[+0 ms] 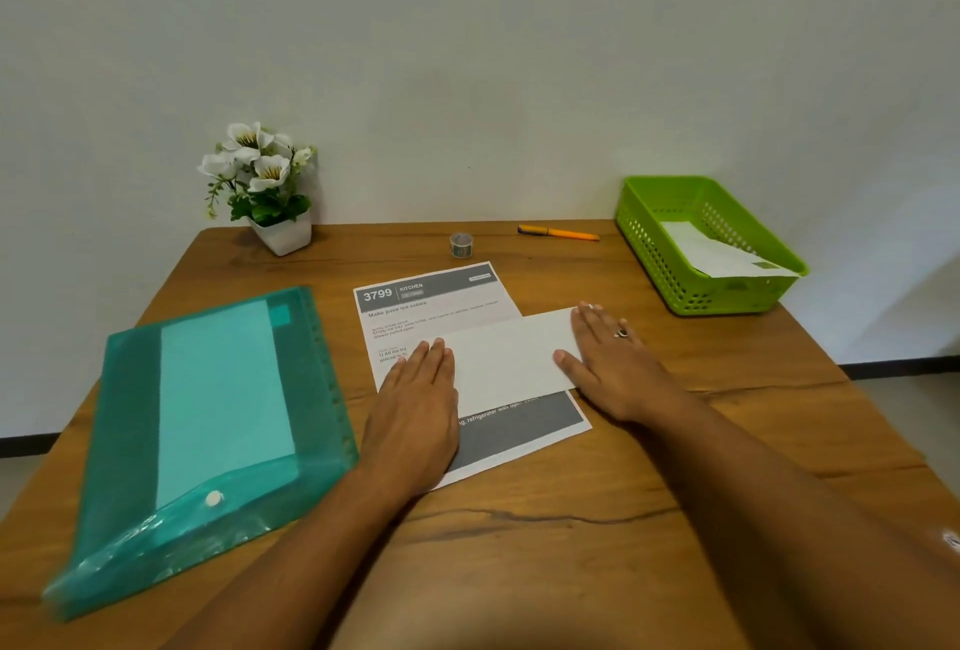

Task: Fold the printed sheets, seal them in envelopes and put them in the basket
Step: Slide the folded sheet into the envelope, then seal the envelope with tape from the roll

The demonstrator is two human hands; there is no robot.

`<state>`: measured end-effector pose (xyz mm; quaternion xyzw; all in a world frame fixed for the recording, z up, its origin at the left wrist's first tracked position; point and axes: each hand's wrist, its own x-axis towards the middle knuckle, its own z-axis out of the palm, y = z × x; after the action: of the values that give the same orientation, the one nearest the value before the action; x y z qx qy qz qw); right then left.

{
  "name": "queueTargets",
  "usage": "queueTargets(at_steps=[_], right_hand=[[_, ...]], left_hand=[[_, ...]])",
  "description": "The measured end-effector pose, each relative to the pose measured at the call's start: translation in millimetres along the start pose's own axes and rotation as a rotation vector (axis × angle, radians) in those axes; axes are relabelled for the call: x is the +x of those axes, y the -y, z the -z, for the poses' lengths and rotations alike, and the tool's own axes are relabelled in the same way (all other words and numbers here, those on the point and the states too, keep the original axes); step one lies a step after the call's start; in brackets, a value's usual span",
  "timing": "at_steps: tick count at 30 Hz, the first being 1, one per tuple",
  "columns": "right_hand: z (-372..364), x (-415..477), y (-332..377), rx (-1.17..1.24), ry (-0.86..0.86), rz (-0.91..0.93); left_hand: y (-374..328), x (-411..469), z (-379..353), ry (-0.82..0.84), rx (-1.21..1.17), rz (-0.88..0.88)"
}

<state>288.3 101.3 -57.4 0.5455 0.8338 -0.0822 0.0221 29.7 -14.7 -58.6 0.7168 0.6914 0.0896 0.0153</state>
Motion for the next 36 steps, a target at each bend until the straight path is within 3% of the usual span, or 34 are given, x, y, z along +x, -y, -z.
queueTargets(at_steps=[6, 12, 20, 27, 36], right_hand=[[-6, 2, -8, 0.007, -0.037, -0.009], [-13, 3, -9, 0.017, -0.098, -0.013], [-15, 4, -10, 0.045, -0.128, -0.011], [-14, 4, -11, 0.044, -0.129, -0.008], [-9, 1, -8, 0.036, -0.103, -0.007]], left_hand=[[2, 18, 17, -0.067, -0.069, -0.012], [19, 119, 36, -0.130, -0.227, 0.091], [38, 220, 36, -0.024, -0.007, 0.085], [40, 221, 44, -0.042, 0.036, 0.066], [39, 135, 80, -0.172, -0.026, -0.097]])
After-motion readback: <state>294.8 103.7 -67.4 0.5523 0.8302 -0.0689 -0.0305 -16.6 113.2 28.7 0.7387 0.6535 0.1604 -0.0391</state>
